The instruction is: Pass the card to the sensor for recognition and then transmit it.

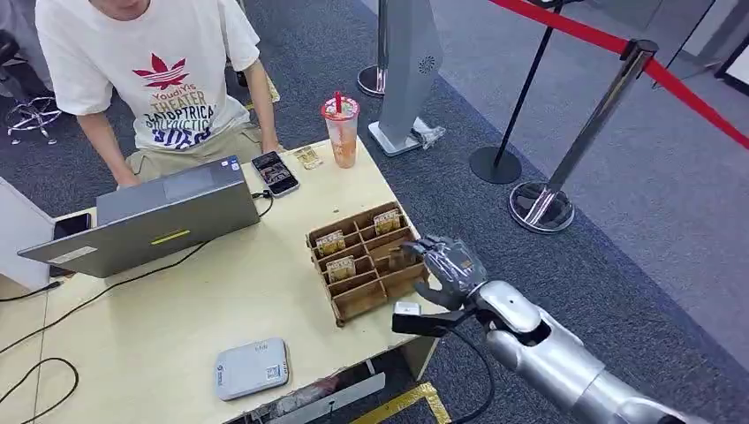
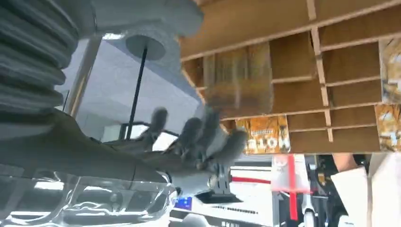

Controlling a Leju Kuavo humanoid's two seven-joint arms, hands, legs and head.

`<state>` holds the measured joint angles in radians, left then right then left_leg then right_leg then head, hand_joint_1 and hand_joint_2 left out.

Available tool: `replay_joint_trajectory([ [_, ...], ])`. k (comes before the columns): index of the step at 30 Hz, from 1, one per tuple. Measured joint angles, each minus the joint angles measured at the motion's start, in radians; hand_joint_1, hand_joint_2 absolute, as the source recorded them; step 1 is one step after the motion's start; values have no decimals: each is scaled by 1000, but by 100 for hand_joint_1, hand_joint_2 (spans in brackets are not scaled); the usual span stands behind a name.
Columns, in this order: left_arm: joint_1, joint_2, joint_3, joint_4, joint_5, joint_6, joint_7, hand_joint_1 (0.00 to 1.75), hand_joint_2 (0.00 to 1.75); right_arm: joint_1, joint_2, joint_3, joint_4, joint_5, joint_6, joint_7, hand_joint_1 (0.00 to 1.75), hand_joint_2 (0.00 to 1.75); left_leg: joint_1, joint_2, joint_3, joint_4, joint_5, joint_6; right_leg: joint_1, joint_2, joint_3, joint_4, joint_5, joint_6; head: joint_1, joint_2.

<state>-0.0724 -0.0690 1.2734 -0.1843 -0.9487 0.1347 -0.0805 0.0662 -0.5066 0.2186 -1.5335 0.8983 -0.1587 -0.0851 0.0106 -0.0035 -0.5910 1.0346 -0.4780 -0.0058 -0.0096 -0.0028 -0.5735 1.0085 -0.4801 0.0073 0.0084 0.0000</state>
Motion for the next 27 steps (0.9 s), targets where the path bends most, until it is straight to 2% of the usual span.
replay_joint_trajectory([
  [7,0,-1,0,0,-2,0,-5,0,0,-2,-32,-7,-26,-7,1,-10,16,175,0,0,0,0,0,0,0,0,0,0,0,0,0,0],
  [11,-1,-2,0,0,-2,-1,-5,0,0,-1,-38,-10,-41,-7,1,-10,23,175,0,0,0,0,0,0,0,0,0,0,0,0,0,0],
  [13,0,-3,0,0,-2,-1,-5,0,0,-1,-38,-10,-49,-5,2,-6,30,175,0,0,0,0,0,0,0,0,0,0,0,0,0,0],
  [14,-1,-3,0,0,-2,-1,-5,0,0,-1,-38,-10,-52,-5,3,-4,40,175,0,0,0,0,0,0,0,0,0,0,0,0,0,0],
  [22,0,-3,0,0,-3,-3,-5,0,0,-1,-38,-10,-57,-5,13,2,56,175,0,0,0,0,0,0,0,0,0,0,0,0,0,0],
  [27,-1,-3,0,0,-12,-3,-5,0,0,-12,-38,-5,-49,-9,27,-9,54,175,0,0,0,0,0,0,0,0,0,0,0,0,0,0],
])
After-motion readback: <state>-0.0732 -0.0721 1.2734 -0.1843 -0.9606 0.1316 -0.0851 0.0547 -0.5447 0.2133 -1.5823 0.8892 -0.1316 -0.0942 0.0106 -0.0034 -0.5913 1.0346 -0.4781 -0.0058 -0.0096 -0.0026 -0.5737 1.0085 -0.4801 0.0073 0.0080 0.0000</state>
